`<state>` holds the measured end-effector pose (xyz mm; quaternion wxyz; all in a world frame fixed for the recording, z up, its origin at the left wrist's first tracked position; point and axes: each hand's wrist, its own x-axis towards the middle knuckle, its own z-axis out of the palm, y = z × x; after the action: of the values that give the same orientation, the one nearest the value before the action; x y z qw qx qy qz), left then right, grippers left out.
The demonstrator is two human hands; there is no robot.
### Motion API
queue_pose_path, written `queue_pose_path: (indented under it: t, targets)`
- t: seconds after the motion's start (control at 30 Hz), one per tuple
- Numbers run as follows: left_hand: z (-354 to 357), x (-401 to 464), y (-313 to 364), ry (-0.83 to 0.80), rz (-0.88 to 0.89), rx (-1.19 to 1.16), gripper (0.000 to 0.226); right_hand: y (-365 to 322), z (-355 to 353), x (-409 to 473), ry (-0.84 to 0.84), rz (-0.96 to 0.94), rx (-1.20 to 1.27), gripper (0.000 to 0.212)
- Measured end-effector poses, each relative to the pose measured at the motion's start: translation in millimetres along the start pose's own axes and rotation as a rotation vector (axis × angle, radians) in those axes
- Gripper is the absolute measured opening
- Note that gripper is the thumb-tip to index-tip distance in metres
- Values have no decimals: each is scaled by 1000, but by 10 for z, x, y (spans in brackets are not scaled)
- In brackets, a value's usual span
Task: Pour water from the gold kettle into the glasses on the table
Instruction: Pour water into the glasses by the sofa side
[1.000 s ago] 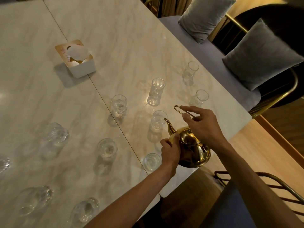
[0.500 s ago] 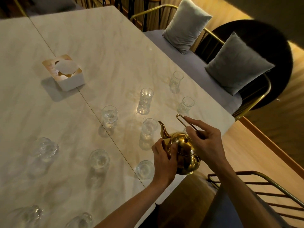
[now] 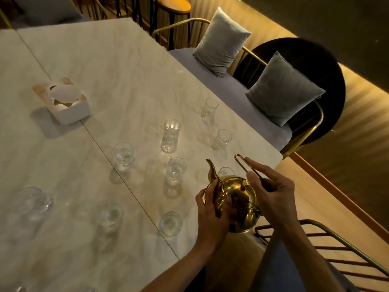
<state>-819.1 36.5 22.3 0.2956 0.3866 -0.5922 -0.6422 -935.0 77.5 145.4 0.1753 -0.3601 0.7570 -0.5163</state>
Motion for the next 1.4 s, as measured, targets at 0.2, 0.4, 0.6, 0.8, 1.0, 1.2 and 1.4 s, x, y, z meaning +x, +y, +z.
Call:
queue_pose_path:
  t: [0.2, 0.4, 0.6, 0.8, 1.0, 1.2, 1.4]
  targets:
    - [349, 60, 1, -6, -35, -14, 52, 168, -266, 131, -49, -6, 17, 36]
    - [813, 176, 35, 70, -53, -3, 56, 380, -595, 380, -97, -19, 33, 34]
    - [1289, 280, 103, 126, -58, -2, 64, 513, -981, 627, -144, -47, 45, 32]
    - [1665, 367, 138, 144, -75, -22, 63, 619, -1295, 779, -200, -89, 32, 31]
    - [1829, 391, 14, 120, -142, -49, 56, 782, -1382, 823, -225, -72, 13, 30]
    - [1818, 376, -163, 137, -190, -39, 51, 990, -1267, 829, -268, -46, -24, 31]
    - [1743, 336, -371, 127, -238, -75, 49, 1142, -1092, 834, -339, 17, -31, 33]
